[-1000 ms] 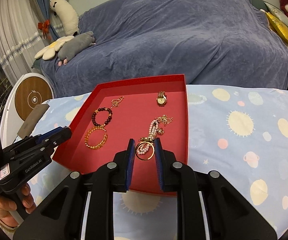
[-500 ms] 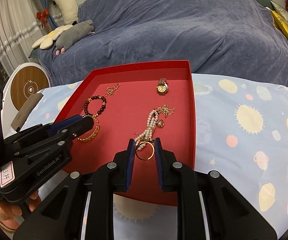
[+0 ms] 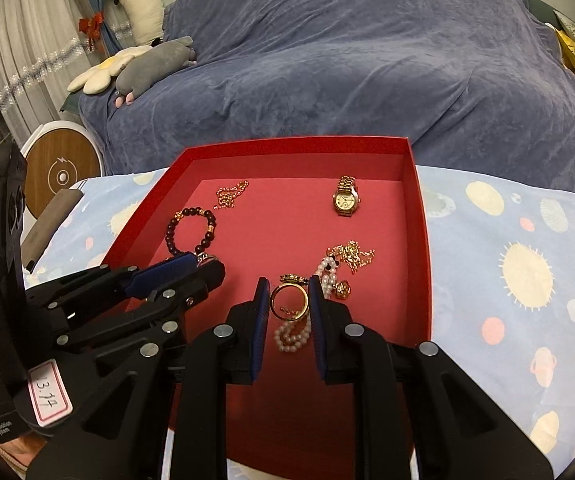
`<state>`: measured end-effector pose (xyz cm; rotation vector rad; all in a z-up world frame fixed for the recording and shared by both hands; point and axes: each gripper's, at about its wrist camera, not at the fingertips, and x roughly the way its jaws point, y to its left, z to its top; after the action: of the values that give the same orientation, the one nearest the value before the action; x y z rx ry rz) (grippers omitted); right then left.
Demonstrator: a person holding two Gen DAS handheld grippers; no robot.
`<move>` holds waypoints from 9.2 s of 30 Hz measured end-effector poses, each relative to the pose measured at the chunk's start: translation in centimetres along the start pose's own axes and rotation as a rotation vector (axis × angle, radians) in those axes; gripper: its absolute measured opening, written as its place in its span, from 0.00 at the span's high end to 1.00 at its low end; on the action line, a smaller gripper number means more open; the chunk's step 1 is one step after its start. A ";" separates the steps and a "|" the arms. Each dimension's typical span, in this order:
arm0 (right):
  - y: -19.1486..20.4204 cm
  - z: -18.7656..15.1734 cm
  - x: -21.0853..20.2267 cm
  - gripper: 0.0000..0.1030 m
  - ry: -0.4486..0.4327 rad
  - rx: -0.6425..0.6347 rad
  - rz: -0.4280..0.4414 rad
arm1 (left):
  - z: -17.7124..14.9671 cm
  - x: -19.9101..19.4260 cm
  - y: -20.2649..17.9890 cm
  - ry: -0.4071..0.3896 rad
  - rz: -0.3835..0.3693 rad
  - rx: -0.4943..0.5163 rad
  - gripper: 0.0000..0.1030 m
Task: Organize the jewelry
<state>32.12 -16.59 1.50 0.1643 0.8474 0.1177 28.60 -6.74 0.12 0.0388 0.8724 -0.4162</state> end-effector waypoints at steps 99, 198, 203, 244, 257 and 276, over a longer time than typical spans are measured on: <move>7.8 -17.4 -9.1 0.85 0.083 -0.070 0.040 | -14.5 -15.9 2.9 -0.007 0.094 -0.211 0.42; -1.5 2.9 0.2 0.85 0.040 0.091 0.039 | 3.5 -0.2 -0.3 0.018 0.048 -0.061 0.84; -1.6 3.0 1.1 0.85 0.048 0.090 0.024 | 3.6 0.7 -0.2 0.028 0.058 -0.063 0.82; 3.5 -3.3 -13.2 0.66 -0.053 0.024 0.024 | -3.3 -13.1 -3.2 -0.081 0.148 0.017 0.57; 3.0 -8.9 -15.3 0.44 -0.077 0.027 -0.015 | -8.4 -14.6 -4.5 -0.075 0.160 0.044 0.46; 3.1 -12.2 -12.4 0.11 -0.077 0.042 -0.183 | -11.8 -12.3 -1.1 -0.024 0.212 -0.096 0.21</move>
<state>14.63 -14.45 3.26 0.1289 0.7842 -0.0770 12.52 -1.21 1.81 0.0373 0.8544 -0.1763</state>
